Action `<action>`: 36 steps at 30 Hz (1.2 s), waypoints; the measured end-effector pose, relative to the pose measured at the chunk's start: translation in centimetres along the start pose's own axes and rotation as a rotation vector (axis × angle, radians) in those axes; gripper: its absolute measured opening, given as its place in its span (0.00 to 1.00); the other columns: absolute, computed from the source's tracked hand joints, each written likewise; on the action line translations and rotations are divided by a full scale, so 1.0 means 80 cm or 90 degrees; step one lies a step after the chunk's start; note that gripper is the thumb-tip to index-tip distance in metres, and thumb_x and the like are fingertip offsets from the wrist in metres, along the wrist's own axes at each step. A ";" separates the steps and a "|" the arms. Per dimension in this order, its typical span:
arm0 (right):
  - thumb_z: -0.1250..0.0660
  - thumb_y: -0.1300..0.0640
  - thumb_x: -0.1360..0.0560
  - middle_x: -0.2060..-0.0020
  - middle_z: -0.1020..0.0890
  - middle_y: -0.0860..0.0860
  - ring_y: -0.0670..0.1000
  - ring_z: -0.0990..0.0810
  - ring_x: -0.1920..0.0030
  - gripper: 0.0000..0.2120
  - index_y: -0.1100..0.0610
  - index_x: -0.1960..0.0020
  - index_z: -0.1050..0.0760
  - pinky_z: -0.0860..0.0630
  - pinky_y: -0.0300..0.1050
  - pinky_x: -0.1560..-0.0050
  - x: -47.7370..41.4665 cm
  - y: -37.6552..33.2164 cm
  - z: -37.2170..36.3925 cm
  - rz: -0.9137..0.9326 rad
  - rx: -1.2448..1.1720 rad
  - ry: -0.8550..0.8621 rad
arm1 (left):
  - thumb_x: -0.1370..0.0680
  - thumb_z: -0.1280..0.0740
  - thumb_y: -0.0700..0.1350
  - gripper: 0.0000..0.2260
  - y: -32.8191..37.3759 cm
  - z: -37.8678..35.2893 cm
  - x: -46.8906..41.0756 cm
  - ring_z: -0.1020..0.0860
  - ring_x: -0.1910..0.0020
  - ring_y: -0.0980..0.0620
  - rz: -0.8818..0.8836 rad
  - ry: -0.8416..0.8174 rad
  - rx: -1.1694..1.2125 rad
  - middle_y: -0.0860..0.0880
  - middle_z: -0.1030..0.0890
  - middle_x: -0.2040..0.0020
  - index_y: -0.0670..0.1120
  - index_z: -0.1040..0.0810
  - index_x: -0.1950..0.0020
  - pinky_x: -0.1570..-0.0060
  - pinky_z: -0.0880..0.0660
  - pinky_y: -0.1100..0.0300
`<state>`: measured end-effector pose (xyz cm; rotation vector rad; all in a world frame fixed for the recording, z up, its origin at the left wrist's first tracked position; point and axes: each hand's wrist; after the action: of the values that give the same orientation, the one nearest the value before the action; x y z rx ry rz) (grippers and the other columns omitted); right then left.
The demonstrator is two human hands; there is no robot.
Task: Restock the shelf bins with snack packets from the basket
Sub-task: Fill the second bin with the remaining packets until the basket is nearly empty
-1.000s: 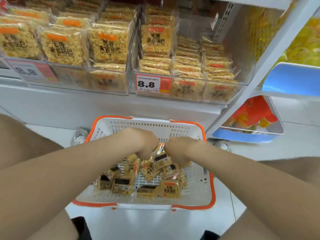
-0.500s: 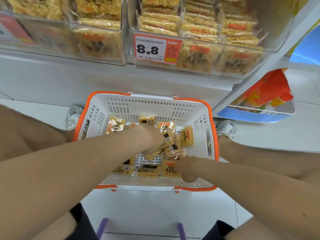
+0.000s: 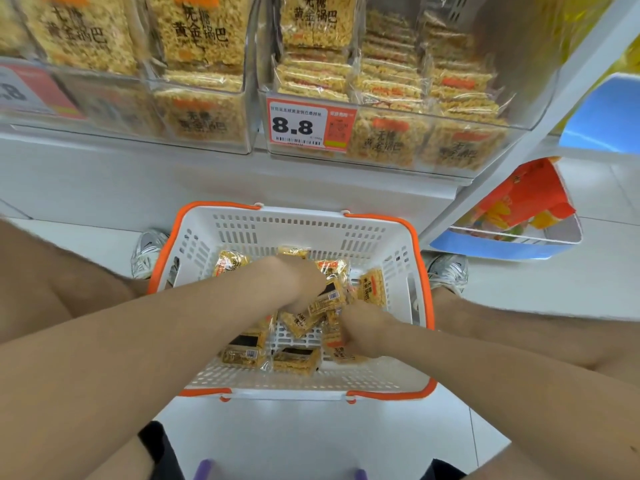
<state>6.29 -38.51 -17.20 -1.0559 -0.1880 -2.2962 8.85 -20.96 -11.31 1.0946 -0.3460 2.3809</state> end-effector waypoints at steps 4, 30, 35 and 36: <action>0.26 0.61 0.28 0.64 0.20 0.48 0.49 0.21 0.62 0.04 0.56 0.60 0.19 0.21 0.43 0.64 0.008 -0.004 0.038 0.000 -0.066 0.132 | 0.21 0.34 0.34 0.21 -0.012 0.010 0.016 0.23 0.52 0.48 0.010 0.027 0.064 0.46 0.20 0.36 0.46 0.24 0.29 0.57 0.24 0.57; 0.34 0.63 0.21 0.42 0.22 0.50 0.48 0.18 0.51 0.27 0.43 0.27 0.34 0.16 0.49 0.57 0.199 -0.032 0.383 0.035 -0.663 0.619 | 0.22 0.24 0.38 0.20 -0.104 0.176 0.214 0.15 0.45 0.47 -0.015 0.771 1.029 0.48 0.14 0.44 0.54 0.21 0.33 0.46 0.16 0.47; 0.34 0.65 0.22 0.35 0.24 0.54 0.49 0.19 0.52 0.31 0.45 0.25 0.36 0.26 0.40 0.67 0.194 -0.022 0.401 0.023 -0.635 0.627 | 0.23 0.22 0.44 0.26 -0.104 0.191 0.210 0.17 0.43 0.48 0.111 0.873 0.946 0.52 0.22 0.37 0.55 0.27 0.28 0.47 0.17 0.49; 0.33 0.65 0.23 0.33 0.25 0.54 0.49 0.20 0.50 0.31 0.46 0.24 0.36 0.26 0.39 0.65 0.193 -0.020 0.403 0.019 -0.636 0.623 | 0.23 0.22 0.45 0.27 -0.105 0.193 0.210 0.17 0.45 0.49 0.129 0.889 0.913 0.52 0.22 0.38 0.53 0.28 0.28 0.50 0.16 0.51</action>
<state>18.38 -32.75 15.96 -0.1595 1.4372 -2.5839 13.84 -14.84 11.71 -0.5383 1.9221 2.7041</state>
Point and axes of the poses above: each hand's wrist, its own x-axis away from the middle knuckle, its own z-axis out of the back of the hand, y = z × x
